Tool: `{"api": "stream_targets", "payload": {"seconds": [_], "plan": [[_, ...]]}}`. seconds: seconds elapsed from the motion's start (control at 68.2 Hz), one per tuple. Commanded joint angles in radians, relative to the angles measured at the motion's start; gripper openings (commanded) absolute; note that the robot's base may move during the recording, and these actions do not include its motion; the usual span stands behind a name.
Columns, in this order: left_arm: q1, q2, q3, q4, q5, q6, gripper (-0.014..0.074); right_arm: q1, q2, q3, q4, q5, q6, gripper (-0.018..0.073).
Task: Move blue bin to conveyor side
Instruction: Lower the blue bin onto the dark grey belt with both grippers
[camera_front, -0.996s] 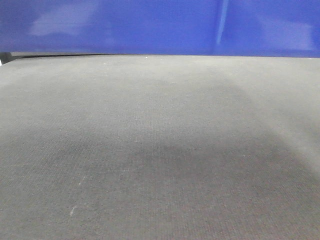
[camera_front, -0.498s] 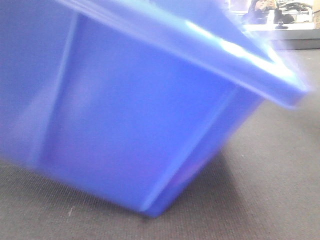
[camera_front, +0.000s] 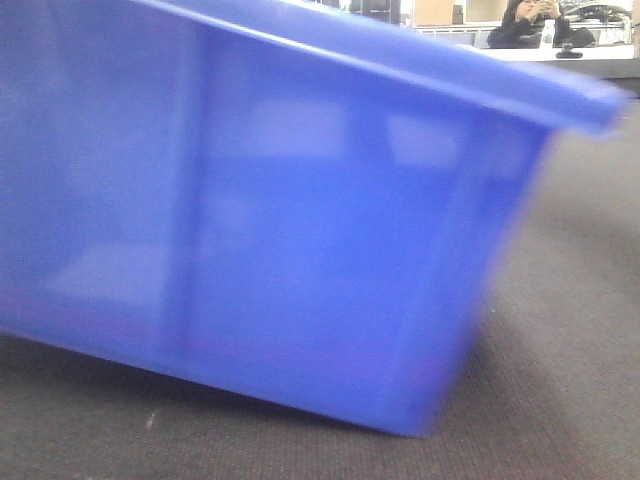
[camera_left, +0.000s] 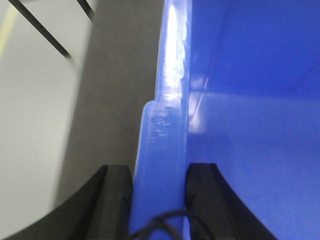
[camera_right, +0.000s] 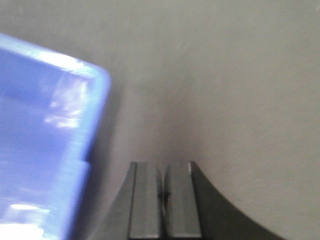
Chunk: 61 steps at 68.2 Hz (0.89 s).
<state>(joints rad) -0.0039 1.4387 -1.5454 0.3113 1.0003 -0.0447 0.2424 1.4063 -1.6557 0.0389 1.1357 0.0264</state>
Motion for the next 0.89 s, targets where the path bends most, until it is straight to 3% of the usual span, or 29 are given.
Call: {"api": "stream_targets", "payload": {"seconds": [0.0, 0.073, 0.19, 0.308, 0.498, 0.586, 0.689, 0.777, 0.879], "plan": [[-0.014, 0.028, -0.006, -0.078, 0.007, -0.007, 0.0055, 0.000, 0.043, -0.007, 0.035, -0.026, -0.010, 0.0112], [-0.014, 0.046, -0.006, -0.104, 0.025, -0.007, 0.0173, 0.000, 0.073, -0.007, 0.043, -0.026, -0.010, 0.0279], [-0.014, 0.052, -0.006, -0.121, 0.035, -0.007, 0.0452, 0.000, 0.089, -0.007, 0.043, -0.026, -0.010, 0.0569], [-0.014, 0.050, -0.006, -0.126, 0.042, -0.007, 0.0621, 0.000, 0.082, -0.007, 0.043, -0.026, -0.010, 0.0559], [-0.014, -0.011, -0.006, -0.135, 0.085, -0.007, 0.0599, 0.000, 0.044, -0.007, 0.043, -0.003, -0.010, 0.0558], [-0.014, -0.072, 0.001, -0.152, 0.092, -0.007, 0.0588, 0.000, 0.011, -0.005, 0.043, 0.000, -0.010, 0.0501], [-0.014, -0.157, 0.041, -0.170, 0.059, -0.007, 0.0536, 0.000, -0.048, 0.031, 0.043, -0.009, -0.010, 0.0318], [-0.014, -0.251, 0.112, -0.170, 0.009, -0.007, 0.0424, 0.000, -0.109, 0.083, 0.043, -0.036, -0.010, 0.0150], [-0.014, -0.359, 0.220, -0.170, -0.052, -0.007, 0.0229, 0.000, -0.190, 0.180, 0.039, -0.081, -0.017, -0.0041]]}}
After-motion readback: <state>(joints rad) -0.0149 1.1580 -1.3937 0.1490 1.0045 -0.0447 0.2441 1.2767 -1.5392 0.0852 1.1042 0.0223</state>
